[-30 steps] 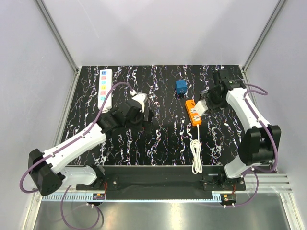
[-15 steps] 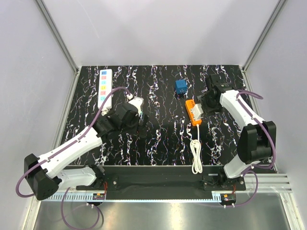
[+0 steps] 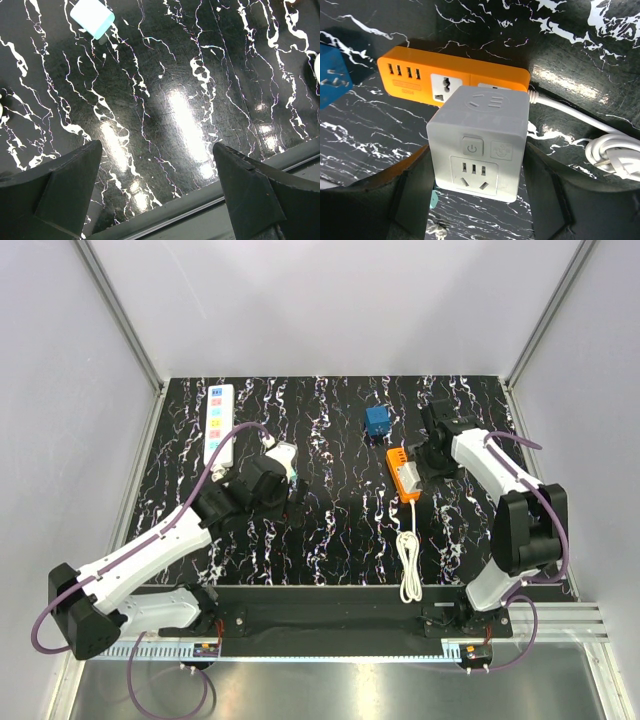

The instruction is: Insert the plug

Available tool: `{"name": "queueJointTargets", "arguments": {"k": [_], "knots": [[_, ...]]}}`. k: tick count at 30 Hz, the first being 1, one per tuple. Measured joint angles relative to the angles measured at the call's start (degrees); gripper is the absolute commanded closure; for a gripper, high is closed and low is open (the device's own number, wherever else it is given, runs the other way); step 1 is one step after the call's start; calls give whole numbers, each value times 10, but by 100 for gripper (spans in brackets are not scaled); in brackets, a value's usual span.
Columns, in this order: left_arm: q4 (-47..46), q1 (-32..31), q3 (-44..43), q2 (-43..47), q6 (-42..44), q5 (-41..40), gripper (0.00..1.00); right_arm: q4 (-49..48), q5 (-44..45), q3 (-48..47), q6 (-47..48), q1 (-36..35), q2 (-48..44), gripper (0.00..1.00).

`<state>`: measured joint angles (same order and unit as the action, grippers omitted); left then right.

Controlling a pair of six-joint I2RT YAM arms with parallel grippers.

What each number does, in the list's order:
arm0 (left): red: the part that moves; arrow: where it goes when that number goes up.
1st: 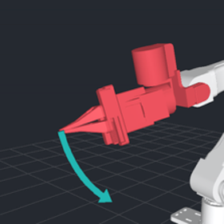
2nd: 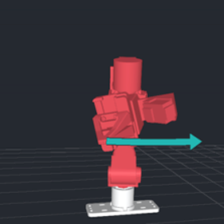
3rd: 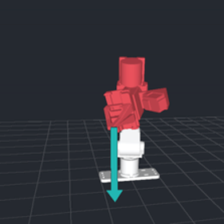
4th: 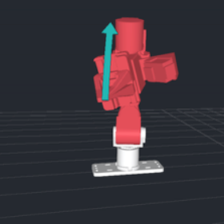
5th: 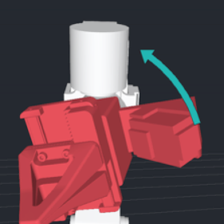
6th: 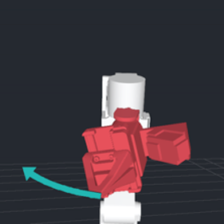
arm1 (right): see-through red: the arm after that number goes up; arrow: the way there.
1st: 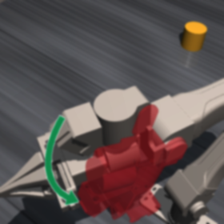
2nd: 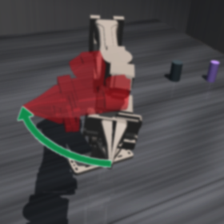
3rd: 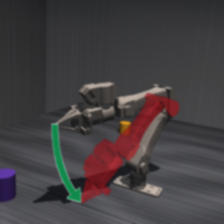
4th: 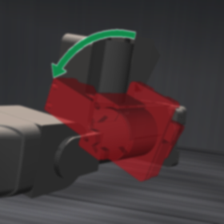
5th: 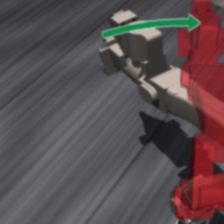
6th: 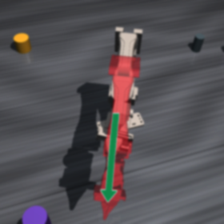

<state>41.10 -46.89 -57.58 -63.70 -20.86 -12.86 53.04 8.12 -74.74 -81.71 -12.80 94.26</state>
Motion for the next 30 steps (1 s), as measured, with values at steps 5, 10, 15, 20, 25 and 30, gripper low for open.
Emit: {"name": "queueJointTargets", "arguments": {"k": [5, 10, 15, 20, 25, 30], "knots": [[0, 0, 0, 0, 0, -3, 1, -8, 1, 5, -8, -7, 13, 100], [0, 0, 0, 0, 0, -8, 1, -11, 9, 7, -13, -12, 14, 100], [0, 0, 0, 7, 0, -11, 1, -16, 16, 10, -25, -15, 14, 100], [0, 0, 0, 8, 0, -12, 1, -25, 27, 21, -42, -17, 16, 100], [0, 0, 0, 8, 0, -12, 1, -28, 38, 24, -53, -22, 16, 100], [0, 0, 0, 12, 0, -12, 1, -39, 50, 40, -71, -27, 16, 100]]}}
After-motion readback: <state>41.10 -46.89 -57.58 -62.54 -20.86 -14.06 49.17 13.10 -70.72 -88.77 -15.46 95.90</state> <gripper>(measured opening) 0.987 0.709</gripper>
